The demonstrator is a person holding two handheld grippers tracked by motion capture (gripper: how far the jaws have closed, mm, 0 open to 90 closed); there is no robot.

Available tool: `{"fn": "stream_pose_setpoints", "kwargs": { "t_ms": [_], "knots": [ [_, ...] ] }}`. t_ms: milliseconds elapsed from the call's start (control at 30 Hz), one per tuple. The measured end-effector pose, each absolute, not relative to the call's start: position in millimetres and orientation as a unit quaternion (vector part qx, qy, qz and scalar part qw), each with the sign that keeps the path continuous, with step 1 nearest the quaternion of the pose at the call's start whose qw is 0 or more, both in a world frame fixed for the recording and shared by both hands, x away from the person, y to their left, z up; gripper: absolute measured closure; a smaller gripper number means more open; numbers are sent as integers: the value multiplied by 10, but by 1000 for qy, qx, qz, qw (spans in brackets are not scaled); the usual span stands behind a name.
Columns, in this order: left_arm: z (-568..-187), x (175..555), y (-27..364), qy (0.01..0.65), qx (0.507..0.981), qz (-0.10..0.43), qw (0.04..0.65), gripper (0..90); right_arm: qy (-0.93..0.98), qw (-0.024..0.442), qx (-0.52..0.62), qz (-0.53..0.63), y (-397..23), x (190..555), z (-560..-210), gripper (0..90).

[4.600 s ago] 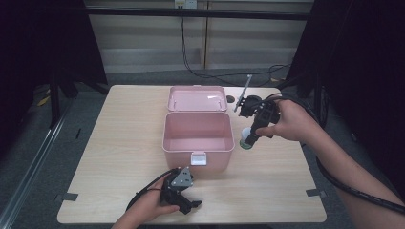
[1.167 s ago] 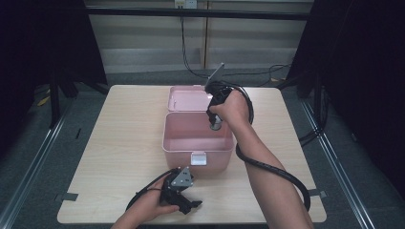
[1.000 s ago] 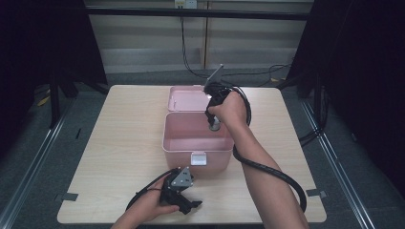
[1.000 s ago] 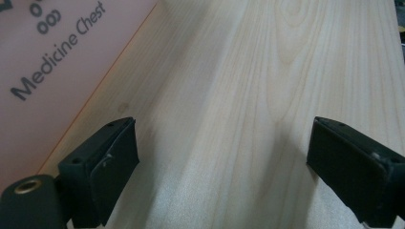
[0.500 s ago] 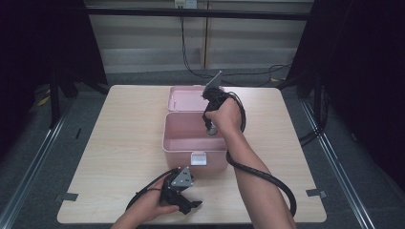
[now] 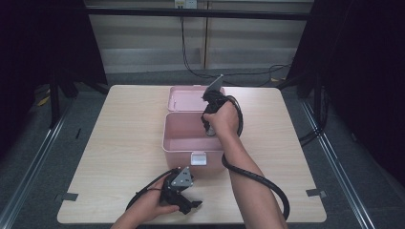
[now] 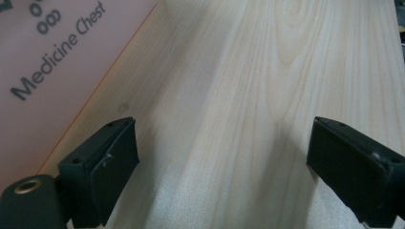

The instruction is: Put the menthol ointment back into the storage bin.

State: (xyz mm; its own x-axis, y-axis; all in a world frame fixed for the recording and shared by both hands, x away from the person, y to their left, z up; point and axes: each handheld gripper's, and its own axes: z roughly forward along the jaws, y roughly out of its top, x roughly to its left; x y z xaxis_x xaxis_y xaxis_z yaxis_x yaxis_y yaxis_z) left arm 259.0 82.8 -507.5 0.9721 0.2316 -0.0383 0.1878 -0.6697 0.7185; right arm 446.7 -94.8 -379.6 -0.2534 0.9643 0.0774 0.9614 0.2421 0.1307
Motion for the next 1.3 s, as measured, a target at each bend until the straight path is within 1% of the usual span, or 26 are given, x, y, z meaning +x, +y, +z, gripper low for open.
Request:
{"fn": "stream_pose_setpoints", "kwargs": {
  "t_ms": [600, 733, 1300],
  "knots": [
    [-5074, 2592, 828, 114, 914, 28, 389, 96, 778, 6, 624, 70, -938, 4478, -3996, 503],
    [-5076, 2594, 828, 112, 913, 27, 390, 95, 779, 16, 623, 67, -932, 4473, -4034, 502],
    [-5074, 2595, 829, 111, 914, 28, 389, 95, 779, 20, 623, 69, -928, 4480, -4137, 501]
  ]
}}
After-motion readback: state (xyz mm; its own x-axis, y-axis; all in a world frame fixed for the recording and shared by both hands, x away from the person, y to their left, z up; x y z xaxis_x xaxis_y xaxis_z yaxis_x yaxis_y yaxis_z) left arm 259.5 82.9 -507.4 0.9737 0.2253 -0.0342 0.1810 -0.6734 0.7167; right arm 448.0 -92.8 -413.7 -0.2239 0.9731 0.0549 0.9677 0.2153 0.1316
